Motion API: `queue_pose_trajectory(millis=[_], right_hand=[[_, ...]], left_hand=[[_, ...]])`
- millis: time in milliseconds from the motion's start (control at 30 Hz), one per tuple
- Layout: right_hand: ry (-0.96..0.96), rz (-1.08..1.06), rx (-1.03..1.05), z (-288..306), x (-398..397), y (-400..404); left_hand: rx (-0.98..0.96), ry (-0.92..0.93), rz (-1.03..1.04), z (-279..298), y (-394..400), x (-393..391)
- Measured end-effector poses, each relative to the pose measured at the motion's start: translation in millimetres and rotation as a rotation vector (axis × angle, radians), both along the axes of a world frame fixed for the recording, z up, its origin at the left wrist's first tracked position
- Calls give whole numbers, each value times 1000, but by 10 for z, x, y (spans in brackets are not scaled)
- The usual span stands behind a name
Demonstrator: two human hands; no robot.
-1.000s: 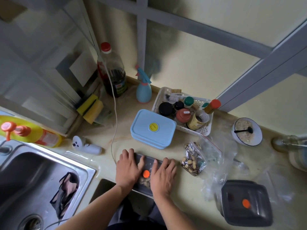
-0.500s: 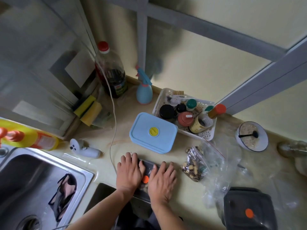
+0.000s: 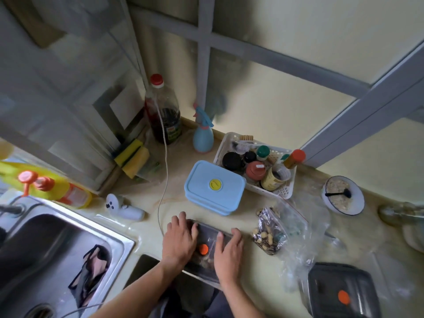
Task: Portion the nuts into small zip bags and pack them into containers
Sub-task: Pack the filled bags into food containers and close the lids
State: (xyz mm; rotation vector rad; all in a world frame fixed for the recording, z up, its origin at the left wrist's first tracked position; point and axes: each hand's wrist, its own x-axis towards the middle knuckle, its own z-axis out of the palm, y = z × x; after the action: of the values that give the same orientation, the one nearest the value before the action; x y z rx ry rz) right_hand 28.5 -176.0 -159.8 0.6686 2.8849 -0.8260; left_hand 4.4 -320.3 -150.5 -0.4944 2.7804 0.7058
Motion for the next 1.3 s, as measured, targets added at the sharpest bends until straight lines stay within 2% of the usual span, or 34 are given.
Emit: queue_pose_trajectory(millis=[67, 167, 233, 333, 500, 600, 667, 767, 967, 1200, 1300], right_hand=[[-22, -171, -177, 36, 104, 74], [-97, -281, -249, 44, 286, 106], [-76, -341, -288, 73, 352, 62], [-20, -449, -306, 146, 394, -17], [181, -563, -359, 435, 307, -67], [255, -554, -366, 638, 105, -83], [250, -534, -361, 758, 5, -102], [180, -488, -338, 757, 23, -158], [-105, -389, -383, 428, 129, -186], [-108, -313, -480, 392, -2, -192], [-101, -286, -497, 416, -36, -97]], left_hand=[[48, -47, 209, 41, -72, 85], [148, -87, 198, 44, -143, 243], [227, -24, 176, 84, -150, 308], [246, 111, 185, 255, -139, 383], [332, 302, 250, 671, -68, 412], [371, 375, 280, 828, -68, 276], [375, 360, 297, 850, -94, 185], [362, 254, 321, 731, -170, 182], [384, -25, 269, 405, -371, 254], [492, 103, 280, 396, -344, 109], [372, 99, 290, 346, -246, 94]])
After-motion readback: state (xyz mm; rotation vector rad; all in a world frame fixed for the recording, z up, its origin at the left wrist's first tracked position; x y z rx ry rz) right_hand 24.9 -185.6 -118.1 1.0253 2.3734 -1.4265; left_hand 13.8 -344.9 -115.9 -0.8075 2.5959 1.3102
